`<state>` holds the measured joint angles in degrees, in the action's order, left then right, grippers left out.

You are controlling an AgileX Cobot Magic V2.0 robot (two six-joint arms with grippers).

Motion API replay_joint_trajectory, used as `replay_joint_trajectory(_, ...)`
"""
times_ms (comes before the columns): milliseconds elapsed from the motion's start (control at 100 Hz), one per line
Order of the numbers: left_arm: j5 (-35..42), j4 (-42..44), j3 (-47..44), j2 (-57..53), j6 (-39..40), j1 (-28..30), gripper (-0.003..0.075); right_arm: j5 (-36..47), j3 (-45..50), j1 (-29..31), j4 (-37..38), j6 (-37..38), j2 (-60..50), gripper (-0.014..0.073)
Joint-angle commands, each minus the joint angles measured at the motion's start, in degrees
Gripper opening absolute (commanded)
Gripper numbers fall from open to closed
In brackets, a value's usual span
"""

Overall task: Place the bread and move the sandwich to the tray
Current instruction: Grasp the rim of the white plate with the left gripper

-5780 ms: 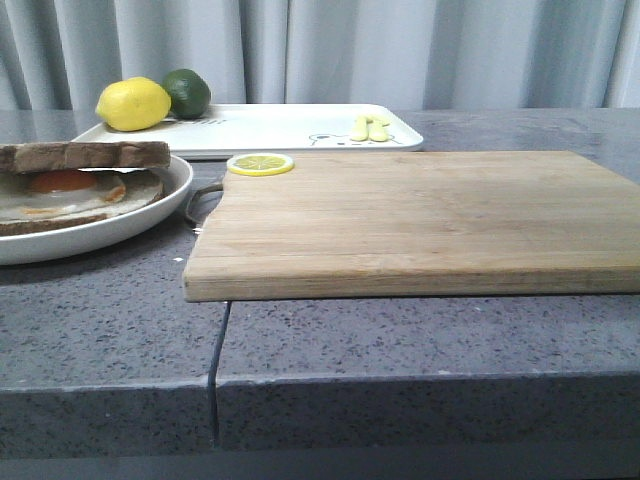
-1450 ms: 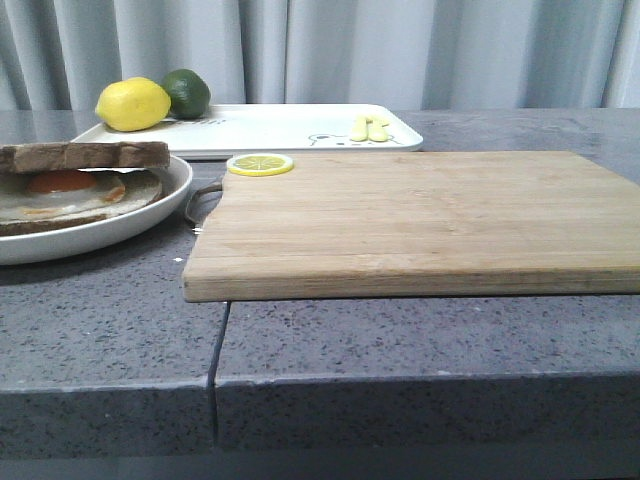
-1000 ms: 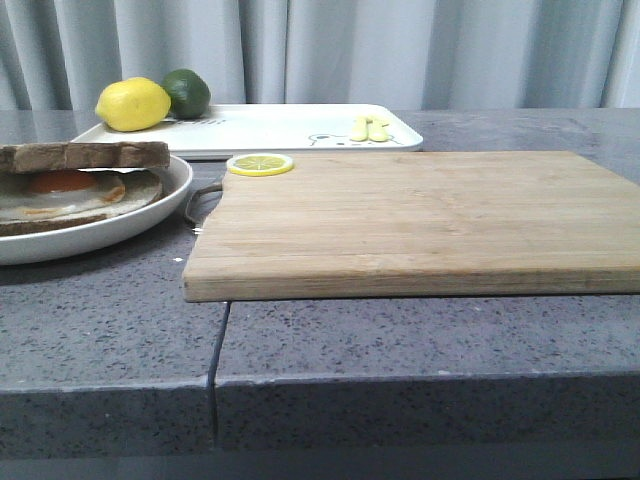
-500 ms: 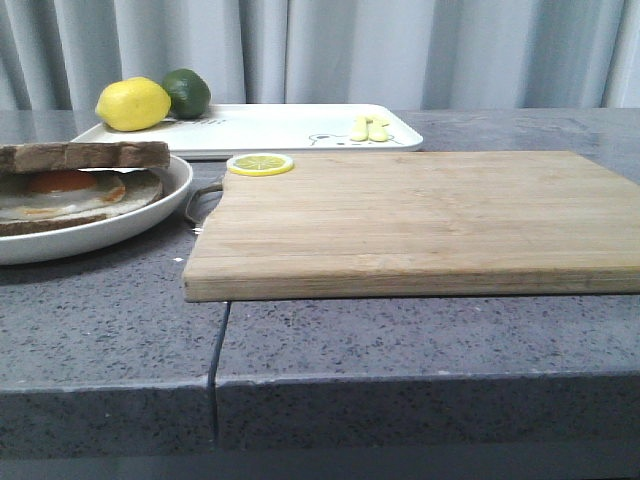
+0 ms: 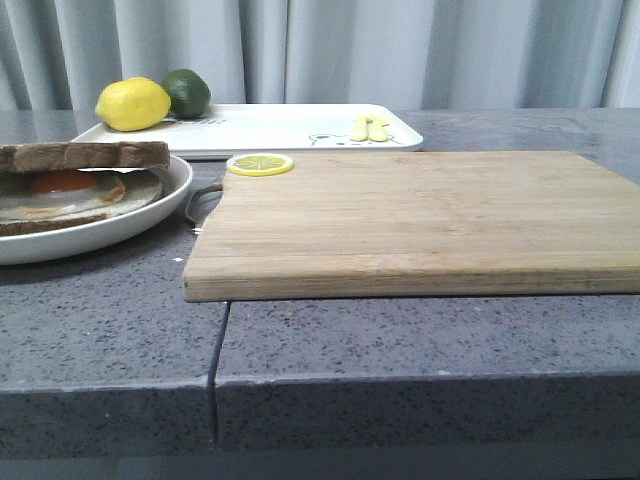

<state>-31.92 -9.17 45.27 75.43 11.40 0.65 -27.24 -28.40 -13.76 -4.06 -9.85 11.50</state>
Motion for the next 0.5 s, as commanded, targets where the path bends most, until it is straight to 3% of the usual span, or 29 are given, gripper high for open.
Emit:
replay_joint_trajectory(0, 2.5, -0.6, 1.5, -1.3, 0.6, 0.1, 0.0577, 5.1, -1.4, 0.3, 0.4, 0.0, 0.6, 0.0428)
replay_joint_trajectory(250, 2.5, -1.0, 1.5, -1.3, 0.6, 0.1, 0.0561, 6.2, -1.4, 0.3, 0.4, 0.0, 0.6, 0.0428)
replay_joint_trajectory(490, 3.2, -5.7, 1.5, -1.3, 0.6, 0.1, 0.0414, 6.7, -1.4, 0.3, 0.4, 0.0, 0.6, 0.0428)
